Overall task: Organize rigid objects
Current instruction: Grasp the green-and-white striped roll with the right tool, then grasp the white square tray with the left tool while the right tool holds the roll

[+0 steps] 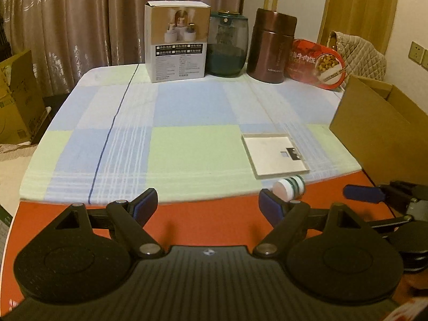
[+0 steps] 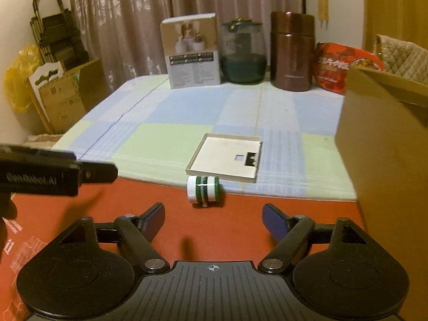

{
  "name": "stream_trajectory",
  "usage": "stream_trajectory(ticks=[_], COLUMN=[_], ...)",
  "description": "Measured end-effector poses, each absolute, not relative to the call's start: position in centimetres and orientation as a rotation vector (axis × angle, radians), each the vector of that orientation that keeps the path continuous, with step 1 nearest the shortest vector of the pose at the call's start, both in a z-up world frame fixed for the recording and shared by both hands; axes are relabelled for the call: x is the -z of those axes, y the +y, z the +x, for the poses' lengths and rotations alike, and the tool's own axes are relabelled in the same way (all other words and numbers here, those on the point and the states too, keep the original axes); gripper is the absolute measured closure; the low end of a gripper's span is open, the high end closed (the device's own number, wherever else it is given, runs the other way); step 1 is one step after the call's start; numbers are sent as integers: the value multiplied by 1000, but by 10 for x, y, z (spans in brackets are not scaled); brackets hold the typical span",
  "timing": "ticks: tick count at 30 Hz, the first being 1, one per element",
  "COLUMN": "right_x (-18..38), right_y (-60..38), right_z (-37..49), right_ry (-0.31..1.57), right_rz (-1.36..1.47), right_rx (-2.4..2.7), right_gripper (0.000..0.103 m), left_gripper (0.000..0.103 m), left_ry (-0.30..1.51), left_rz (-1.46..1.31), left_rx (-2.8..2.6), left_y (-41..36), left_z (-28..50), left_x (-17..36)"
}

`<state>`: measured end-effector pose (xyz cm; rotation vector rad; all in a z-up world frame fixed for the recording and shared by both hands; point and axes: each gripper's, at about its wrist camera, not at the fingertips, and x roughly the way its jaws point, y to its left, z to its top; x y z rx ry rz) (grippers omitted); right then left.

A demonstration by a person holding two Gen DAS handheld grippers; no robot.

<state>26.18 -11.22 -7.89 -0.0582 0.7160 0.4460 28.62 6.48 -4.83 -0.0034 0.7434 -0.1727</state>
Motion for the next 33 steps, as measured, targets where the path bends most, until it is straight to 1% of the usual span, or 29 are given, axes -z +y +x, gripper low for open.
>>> stream_trajectory(ticks=[3, 7, 11, 14, 16, 18, 25, 33], right_x=[86, 92, 98, 101, 102, 102, 94, 94], right_y=[-103, -93, -84, -82, -82, -83, -111, -135], right_z=[272, 284, 295, 300, 301, 302, 299, 338], right_ry=[711, 707, 715, 719, 722, 721, 680, 688], right_rz=[-67, -76, -101, -112, -118, -124, -98, -122], right_rx=[-451, -448, -431, -424, -426, -429, -340, -225], right_gripper=[34, 42, 46, 55, 67, 74, 75, 75], left_gripper=[23, 23, 23, 23, 23, 23, 23, 23], left_ry=[749, 751, 759, 763, 761, 761, 773, 771], left_rz=[-13, -33, -36, -36, -33, -38, -36, -35], left_rx=[165, 160, 164, 173, 179, 183, 202, 209], left_y=[69, 73, 72, 69, 67, 66, 59, 56], left_z=[295, 304, 306, 308, 309, 310, 316, 319], left_x=[53, 56, 60, 63, 63, 64, 70, 73])
